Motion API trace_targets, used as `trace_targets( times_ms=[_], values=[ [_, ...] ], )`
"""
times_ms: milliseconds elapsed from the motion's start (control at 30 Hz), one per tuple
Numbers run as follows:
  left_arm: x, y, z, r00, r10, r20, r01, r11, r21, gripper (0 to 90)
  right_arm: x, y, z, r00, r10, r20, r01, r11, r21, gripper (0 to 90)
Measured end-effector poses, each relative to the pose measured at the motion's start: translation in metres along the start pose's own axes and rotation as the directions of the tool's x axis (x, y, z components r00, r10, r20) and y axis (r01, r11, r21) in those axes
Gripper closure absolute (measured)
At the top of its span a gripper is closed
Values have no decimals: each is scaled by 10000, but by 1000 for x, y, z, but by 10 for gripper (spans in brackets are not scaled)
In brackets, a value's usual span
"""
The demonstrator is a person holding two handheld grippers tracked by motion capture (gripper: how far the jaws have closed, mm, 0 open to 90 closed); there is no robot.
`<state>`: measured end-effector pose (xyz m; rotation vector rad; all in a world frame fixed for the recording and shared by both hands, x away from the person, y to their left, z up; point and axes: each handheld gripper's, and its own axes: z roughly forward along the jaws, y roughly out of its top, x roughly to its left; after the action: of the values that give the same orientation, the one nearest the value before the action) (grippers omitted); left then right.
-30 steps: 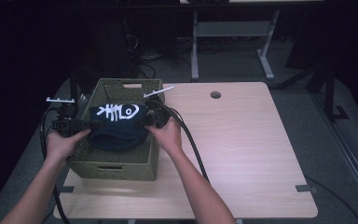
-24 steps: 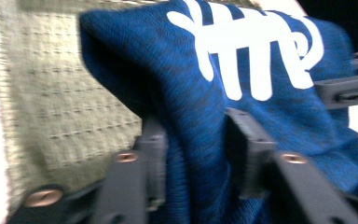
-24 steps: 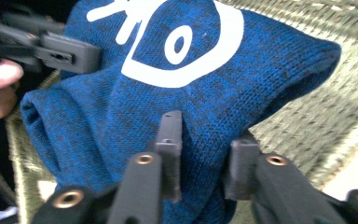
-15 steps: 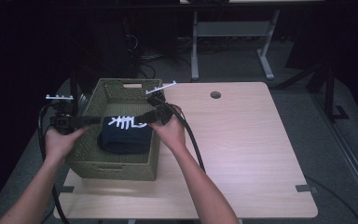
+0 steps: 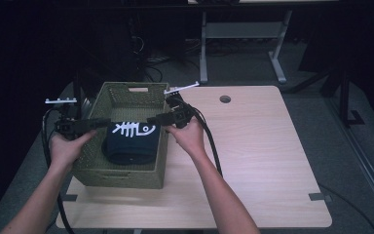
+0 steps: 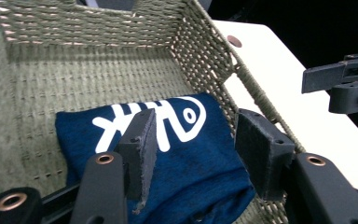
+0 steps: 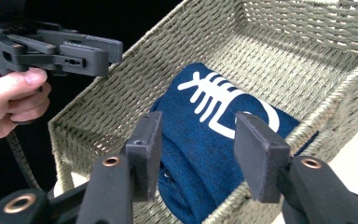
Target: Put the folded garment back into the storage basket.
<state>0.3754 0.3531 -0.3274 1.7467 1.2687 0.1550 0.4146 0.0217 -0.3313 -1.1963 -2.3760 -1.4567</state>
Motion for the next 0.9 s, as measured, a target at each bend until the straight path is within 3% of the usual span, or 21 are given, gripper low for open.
trace_targets(
  times_ms=[333,900],
  values=[
    [-19,1,5,9980,24,626,-2,9994,-354,442,-13,-5,-21,9982,33,-602,-54,9994,-349,476],
    [-53,1,20,9954,270,920,-225,9985,-499,377,-41,-23,-55,9944,93,-1051,-174,9969,-766,438]
  ],
)
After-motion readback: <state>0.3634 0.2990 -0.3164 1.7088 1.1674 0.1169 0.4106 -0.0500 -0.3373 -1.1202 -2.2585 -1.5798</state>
